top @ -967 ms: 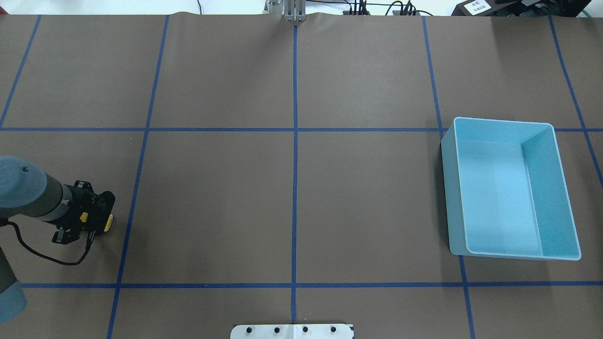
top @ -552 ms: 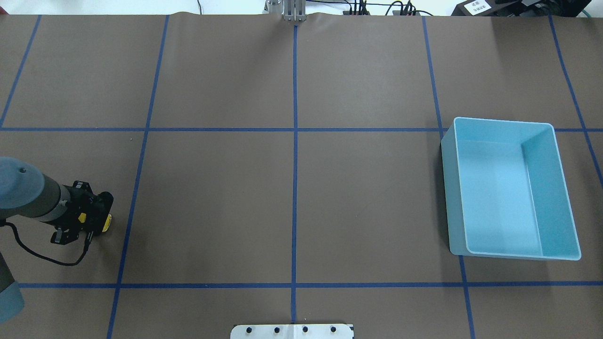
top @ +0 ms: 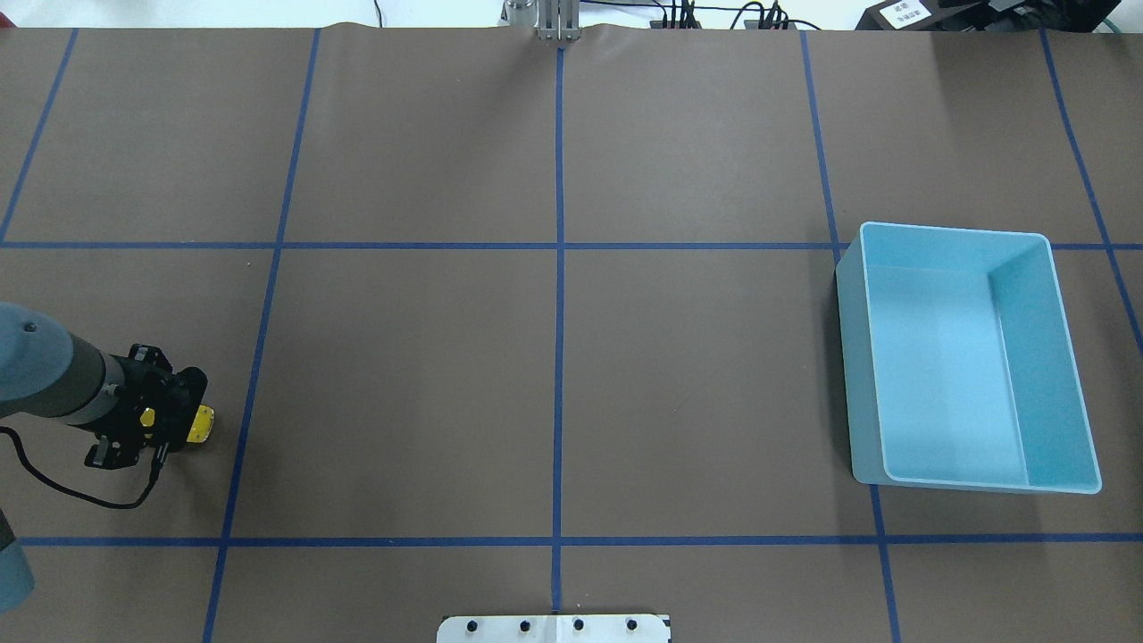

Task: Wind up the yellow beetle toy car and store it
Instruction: 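Release the car so it rolls toward the bin, withdraw left arm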

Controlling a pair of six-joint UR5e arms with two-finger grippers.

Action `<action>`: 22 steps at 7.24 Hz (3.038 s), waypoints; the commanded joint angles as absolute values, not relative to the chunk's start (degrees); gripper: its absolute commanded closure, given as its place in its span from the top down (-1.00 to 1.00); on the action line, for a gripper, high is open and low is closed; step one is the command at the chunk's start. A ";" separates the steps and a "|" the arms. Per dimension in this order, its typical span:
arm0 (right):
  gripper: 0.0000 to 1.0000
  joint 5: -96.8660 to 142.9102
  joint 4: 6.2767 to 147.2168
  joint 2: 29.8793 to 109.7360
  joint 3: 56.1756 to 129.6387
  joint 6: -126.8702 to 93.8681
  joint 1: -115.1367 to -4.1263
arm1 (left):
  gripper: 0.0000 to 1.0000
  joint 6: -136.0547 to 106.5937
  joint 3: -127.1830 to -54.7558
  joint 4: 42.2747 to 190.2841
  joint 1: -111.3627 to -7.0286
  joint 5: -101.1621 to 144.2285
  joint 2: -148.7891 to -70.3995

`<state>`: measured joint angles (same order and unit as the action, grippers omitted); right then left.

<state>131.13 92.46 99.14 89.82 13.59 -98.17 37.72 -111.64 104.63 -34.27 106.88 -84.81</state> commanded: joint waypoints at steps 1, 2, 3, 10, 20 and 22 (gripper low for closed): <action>1.00 131.13 92.46 99.14 89.82 13.62 -98.17 | 1.00 37.71 -111.88 104.68 -34.36 106.96 -84.46; 1.00 131.13 92.46 99.14 89.82 13.62 -98.17 | 1.00 37.79 -112.23 104.68 -34.54 106.96 -84.46; 1.00 131.13 92.46 99.14 89.82 13.62 -98.17 | 1.00 37.79 -112.50 104.68 -34.89 106.96 -84.46; 1.00 131.13 92.46 99.05 89.65 13.62 -98.17 | 1.00 37.53 -113.47 104.15 -42.95 108.97 -83.06; 1.00 135.26 94.57 100.99 109.92 13.71 -94.76 | 1.00 -17.12 -111.37 91.76 -70.38 130.33 -84.64; 1.00 135.79 94.57 100.81 118.26 13.71 -88.27 | 1.00 -17.40 -110.40 91.58 -76.70 140.49 -84.90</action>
